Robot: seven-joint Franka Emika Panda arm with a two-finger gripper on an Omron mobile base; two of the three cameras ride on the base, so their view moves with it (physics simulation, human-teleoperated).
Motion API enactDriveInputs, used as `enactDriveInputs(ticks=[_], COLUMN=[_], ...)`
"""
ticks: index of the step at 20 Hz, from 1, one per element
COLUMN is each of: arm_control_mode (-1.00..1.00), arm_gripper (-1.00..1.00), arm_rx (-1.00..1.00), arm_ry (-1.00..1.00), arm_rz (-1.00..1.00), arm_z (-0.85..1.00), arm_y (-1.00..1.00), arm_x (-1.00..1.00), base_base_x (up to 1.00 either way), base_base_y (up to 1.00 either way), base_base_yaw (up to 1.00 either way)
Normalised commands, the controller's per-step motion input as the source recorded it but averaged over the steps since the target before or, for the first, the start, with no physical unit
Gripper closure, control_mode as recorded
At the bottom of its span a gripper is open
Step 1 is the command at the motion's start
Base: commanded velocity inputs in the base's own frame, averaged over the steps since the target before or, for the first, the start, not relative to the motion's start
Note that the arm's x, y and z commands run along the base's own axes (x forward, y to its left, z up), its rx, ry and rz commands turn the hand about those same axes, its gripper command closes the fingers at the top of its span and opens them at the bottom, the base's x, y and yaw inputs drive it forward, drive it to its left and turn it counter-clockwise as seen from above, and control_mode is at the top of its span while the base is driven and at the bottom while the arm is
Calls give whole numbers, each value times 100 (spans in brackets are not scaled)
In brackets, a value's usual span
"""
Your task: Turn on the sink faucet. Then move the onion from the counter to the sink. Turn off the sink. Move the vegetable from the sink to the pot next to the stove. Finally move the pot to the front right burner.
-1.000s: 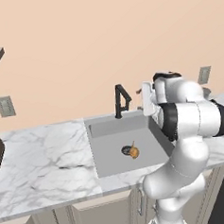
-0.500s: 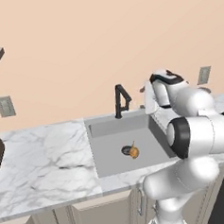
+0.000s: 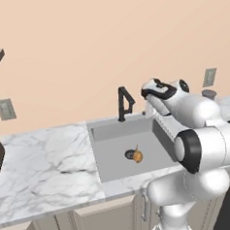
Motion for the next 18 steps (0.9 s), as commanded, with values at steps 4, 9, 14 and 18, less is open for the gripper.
enactDriveInputs(ticks=[4, 9, 14, 18], arm_control_mode=[-100, -100, -100, -100], arm_gripper=[-100, -100, -100, -100], arm_rx=[0, 1, 6, 8], arm_ry=[29, 12, 5, 7], arm_rz=[-13, -17, -22, -25], arm_z=[-19, -23, -14, -7], arm_y=[11, 5, 5, 14], arm_x=[1, -10, -41, -42], base_base_x=[0, 0, 0, 0], base_base_y=[0, 0, 0, 0], base_base_yaw=[0, 0, 0, 0])
